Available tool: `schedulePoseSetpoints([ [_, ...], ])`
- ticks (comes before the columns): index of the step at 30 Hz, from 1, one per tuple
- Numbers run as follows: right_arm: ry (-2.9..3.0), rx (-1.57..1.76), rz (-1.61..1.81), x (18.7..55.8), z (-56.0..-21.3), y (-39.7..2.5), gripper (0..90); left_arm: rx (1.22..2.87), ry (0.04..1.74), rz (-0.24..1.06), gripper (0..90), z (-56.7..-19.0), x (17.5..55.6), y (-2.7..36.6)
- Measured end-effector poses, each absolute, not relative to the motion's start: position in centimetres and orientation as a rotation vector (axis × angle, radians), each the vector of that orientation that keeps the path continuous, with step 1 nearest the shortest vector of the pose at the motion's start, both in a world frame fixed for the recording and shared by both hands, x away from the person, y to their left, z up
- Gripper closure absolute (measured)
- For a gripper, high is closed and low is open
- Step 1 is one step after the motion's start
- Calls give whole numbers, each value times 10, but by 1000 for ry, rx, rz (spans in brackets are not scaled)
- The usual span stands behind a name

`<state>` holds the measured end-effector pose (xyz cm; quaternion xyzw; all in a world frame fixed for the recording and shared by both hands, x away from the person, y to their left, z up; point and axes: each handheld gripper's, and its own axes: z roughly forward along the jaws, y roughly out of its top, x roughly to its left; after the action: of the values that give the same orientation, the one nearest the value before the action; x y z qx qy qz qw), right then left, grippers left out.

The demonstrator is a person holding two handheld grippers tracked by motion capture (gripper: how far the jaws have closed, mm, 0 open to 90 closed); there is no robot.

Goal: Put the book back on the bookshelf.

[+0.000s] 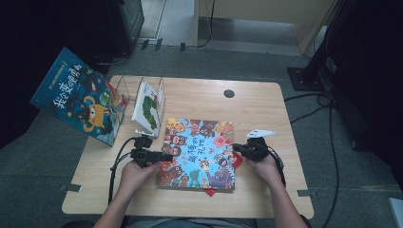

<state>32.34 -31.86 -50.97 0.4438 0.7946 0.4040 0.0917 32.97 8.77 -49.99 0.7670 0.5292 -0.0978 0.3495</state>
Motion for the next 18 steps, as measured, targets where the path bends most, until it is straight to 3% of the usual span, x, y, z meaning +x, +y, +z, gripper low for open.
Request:
schedulePoseSetpoints([
  [14, 2412, 1304, 1208, 309, -507, -318, 900, 2033, 1406, -261, 357, -496, 336, 80],
  [18, 2404, 1310, 1216, 309, -507, -318, 900, 1981, 1459, -329, 494, -497, 341, 88],
])
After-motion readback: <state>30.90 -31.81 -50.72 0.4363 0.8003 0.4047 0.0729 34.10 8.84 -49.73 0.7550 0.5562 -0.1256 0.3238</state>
